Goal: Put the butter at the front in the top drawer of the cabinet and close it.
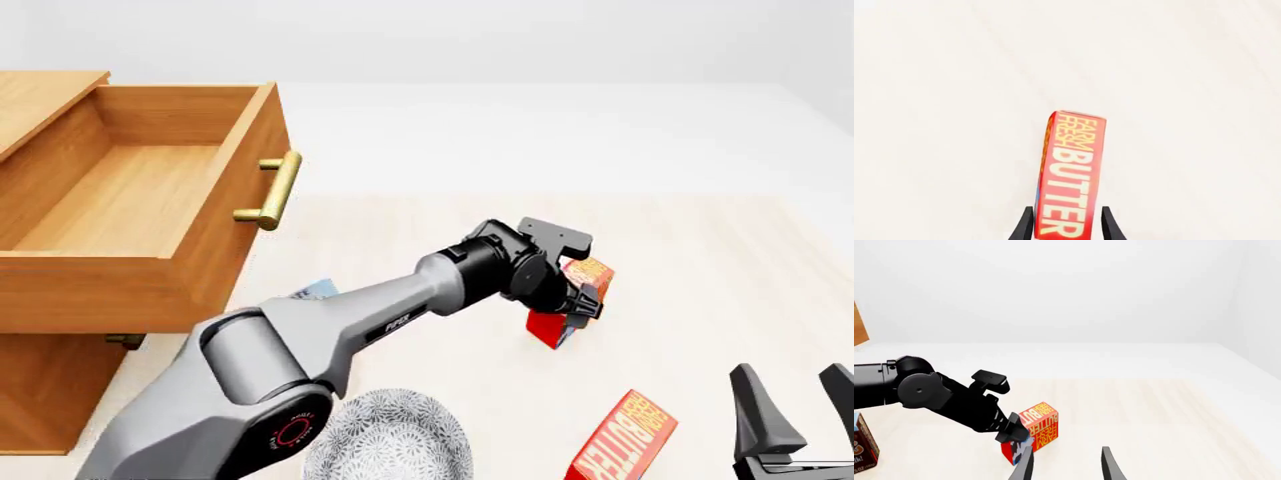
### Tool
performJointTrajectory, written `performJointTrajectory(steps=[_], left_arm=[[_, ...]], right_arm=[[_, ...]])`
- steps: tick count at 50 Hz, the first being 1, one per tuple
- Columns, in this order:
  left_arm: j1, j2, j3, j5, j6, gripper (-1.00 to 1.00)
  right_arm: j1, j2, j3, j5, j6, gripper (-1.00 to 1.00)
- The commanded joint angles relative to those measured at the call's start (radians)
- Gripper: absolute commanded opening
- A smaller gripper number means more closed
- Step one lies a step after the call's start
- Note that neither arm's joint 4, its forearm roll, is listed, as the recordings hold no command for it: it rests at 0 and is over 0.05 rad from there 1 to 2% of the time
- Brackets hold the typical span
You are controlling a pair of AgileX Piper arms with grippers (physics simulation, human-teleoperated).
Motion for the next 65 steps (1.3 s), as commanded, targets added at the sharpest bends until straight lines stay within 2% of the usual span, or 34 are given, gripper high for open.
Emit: performJointTrajectory(steps=[1, 15, 29, 32, 35, 36, 43, 46, 49, 52, 65], left_arm=[[-0.010, 0.044, -0.045, 0.011, 0.002, 1.00], [-0.010, 0.111, -0.111, 0.029, -0.003, 1.00], [-0.013, 0.206, -0.234, 0.092, -0.004, 1.00], [-0.020, 0.192, -0.195, 0.060, -0.020, 1.00], [-0.017, 0.214, -0.224, 0.075, -0.024, 1.00], [-0.014, 0.212, -0.225, 0.079, -0.019, -1.00], [-0.011, 0.145, -0.186, 0.086, 0.009, -1.00], [-0.015, 0.063, -0.100, 0.040, 0.003, -1.00], [-0.010, 0.032, -0.079, 0.041, 0.009, -1.00], [-0.020, -0.048, -0.005, 0.015, 0.008, -1.00], [-0.023, -0.258, 0.151, -0.002, 0.013, -1.00]], right_arm=[[0.000, -0.002, 0.001, 0.000, 0.000, 1.00], [0.000, -0.002, 0.001, 0.000, 0.000, 1.00], [0.000, -0.002, 0.001, 0.000, 0.000, 1.00], [0.000, -0.002, 0.001, 0.000, 0.000, 1.00], [0.000, -0.001, 0.001, 0.000, 0.000, 1.00], [0.000, -0.002, 0.001, 0.000, 0.000, 1.00], [0.000, -0.002, 0.001, 0.000, 0.000, 1.00], [0.000, -0.002, 0.001, 0.000, 0.000, 1.00], [0.000, -0.002, 0.001, 0.000, 0.000, 1.00], [0.000, -0.001, 0.001, 0.000, 0.000, 1.00], [0.000, -0.002, 0.001, 0.001, 0.000, 1.00]])
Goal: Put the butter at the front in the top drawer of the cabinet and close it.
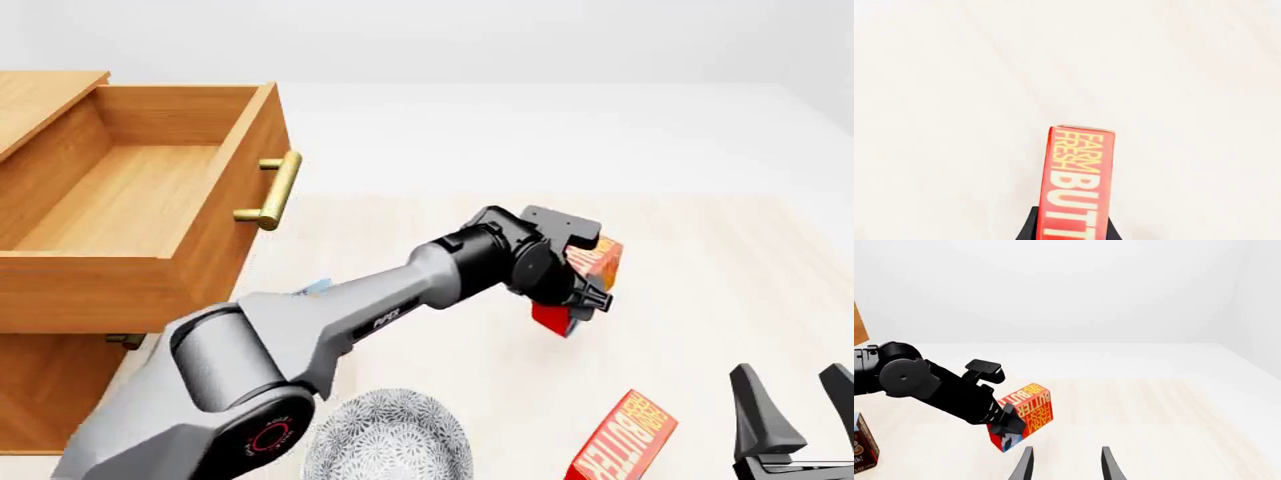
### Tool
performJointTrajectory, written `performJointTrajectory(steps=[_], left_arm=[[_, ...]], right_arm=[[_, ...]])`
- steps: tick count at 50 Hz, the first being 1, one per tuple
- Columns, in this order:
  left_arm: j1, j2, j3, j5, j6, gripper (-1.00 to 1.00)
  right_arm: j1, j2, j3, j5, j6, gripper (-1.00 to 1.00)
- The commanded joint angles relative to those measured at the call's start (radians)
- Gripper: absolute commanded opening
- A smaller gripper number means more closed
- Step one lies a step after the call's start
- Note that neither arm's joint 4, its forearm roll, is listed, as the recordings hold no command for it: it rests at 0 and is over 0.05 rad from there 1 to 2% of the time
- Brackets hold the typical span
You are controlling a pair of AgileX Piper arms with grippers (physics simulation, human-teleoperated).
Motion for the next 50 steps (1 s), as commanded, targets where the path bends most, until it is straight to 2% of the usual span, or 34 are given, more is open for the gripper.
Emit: performJointTrajectory(steps=[1, 2, 9, 20, 50], left_arm=[[-0.006, -0.185, 0.121, -0.026, 0.023, -1.00], [-0.023, -0.236, 0.173, -0.057, 0.002, -1.00], [-0.021, -0.311, 0.206, -0.033, 0.009, -1.00], [0.025, -0.399, 0.197, 0.047, 0.054, -1.00], [0.149, -0.495, -0.005, 0.336, 0.182, -1.00]], right_arm=[[0.000, -0.002, 0.001, 0.001, 0.000, 1.00], [0.000, -0.001, 0.001, 0.000, 0.000, 1.00], [0.000, -0.002, 0.001, 0.001, 0.000, 1.00], [0.000, -0.002, 0.001, 0.000, 0.000, 1.00], [0.000, -0.002, 0.001, 0.001, 0.000, 1.00]])
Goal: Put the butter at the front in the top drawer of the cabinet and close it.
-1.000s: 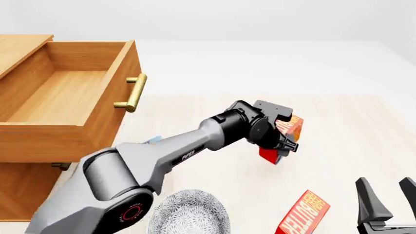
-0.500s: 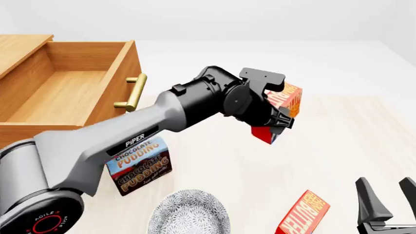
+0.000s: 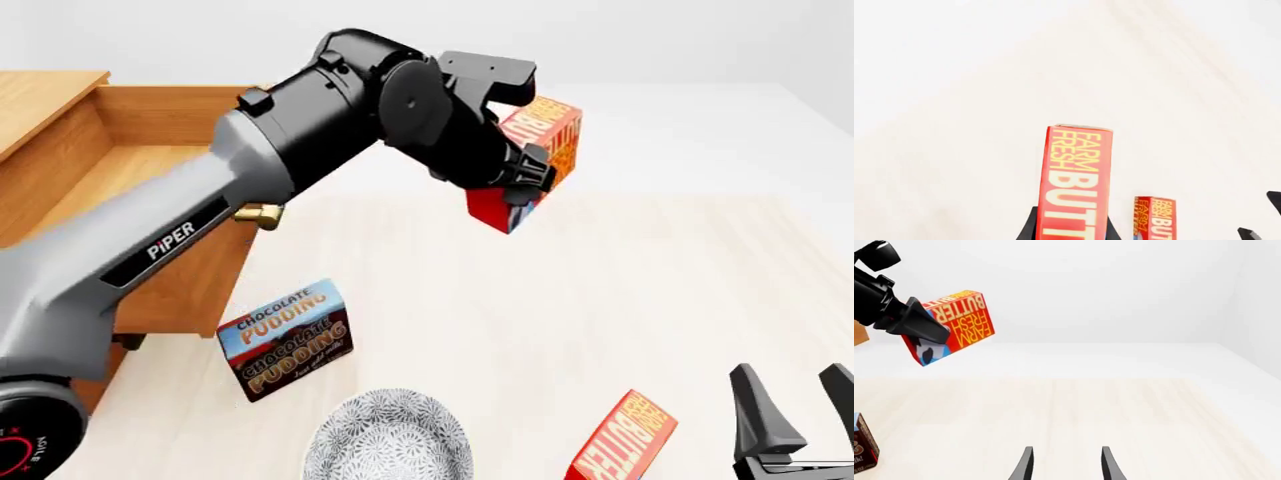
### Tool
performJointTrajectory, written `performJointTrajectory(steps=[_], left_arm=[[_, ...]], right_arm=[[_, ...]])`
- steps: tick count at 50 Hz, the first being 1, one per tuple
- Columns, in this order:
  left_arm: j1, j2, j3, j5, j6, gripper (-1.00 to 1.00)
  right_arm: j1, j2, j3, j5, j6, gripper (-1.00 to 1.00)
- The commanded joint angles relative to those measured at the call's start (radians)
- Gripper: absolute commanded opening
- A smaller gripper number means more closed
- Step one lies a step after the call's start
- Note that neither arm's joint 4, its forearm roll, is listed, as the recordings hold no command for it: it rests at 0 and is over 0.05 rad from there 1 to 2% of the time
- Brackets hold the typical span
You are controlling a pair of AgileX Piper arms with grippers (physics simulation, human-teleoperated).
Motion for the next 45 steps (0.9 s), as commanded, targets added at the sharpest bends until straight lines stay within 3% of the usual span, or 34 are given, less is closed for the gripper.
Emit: performJointTrajectory(steps=[1, 25, 45], left_arm=[[0.057, -0.059, -0.085, 0.109, 0.066, -1.00], [0.209, -0.145, -0.188, 0.277, 0.151, -1.00], [0.336, -0.291, -0.069, 0.287, 0.197, -1.00]], right_arm=[[0.000, -0.002, 0.001, 0.001, 0.000, 1.00], [0.000, -0.002, 0.001, 0.000, 0.000, 1.00], [0.000, -0.002, 0.001, 0.000, 0.000, 1.00]])
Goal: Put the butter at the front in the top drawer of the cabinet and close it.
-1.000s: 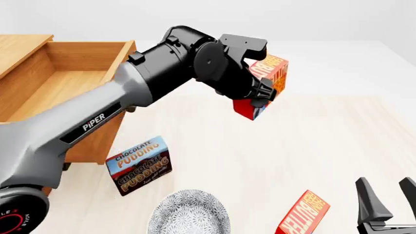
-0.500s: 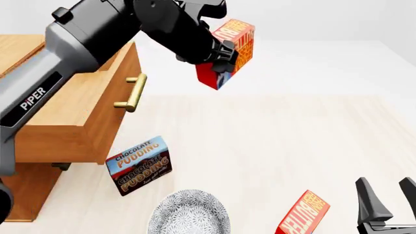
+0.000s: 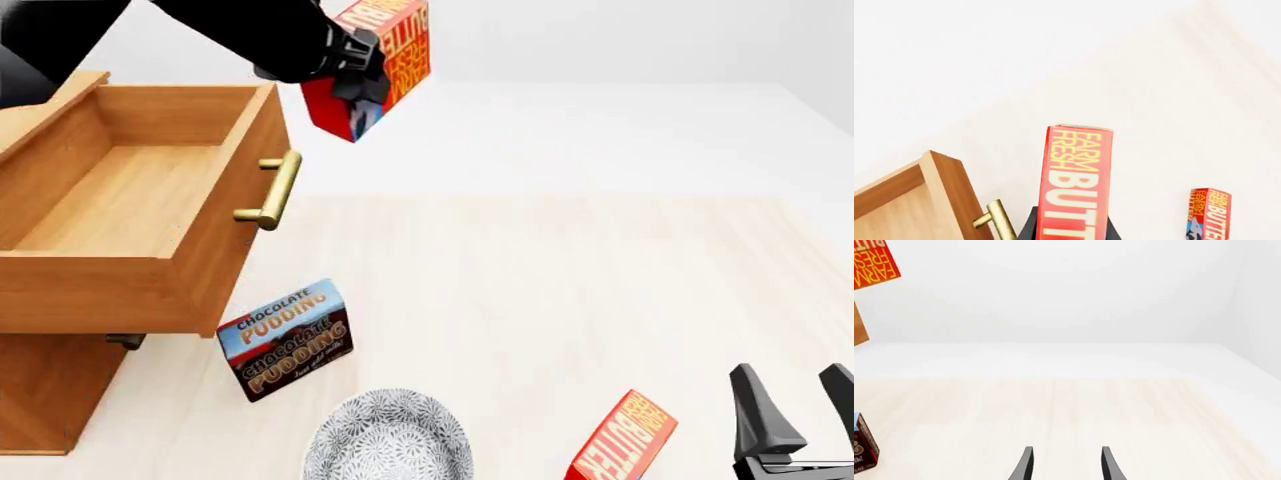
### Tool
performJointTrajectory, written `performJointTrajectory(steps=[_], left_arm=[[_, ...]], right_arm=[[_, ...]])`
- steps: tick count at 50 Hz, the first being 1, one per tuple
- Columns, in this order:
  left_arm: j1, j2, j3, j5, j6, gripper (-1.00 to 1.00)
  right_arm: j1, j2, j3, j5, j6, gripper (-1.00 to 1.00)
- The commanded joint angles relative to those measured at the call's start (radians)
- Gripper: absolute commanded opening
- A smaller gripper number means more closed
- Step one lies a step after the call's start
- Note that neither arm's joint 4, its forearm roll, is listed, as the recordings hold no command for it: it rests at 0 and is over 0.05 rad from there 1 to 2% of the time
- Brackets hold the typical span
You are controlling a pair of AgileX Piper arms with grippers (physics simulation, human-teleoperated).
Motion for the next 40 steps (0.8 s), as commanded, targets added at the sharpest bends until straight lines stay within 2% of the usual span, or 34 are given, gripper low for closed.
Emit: performJointTrajectory(steps=[1, 40], left_arm=[[0.075, -0.095, 0.044, 0.008, 0.049, -1.00], [0.253, -0.318, 0.222, 0.008, 0.096, -1.00]], right_arm=[[0.000, -0.001, 0.001, 0.000, 0.000, 1.00], [0.000, -0.002, 0.001, 0.000, 0.000, 1.00]])
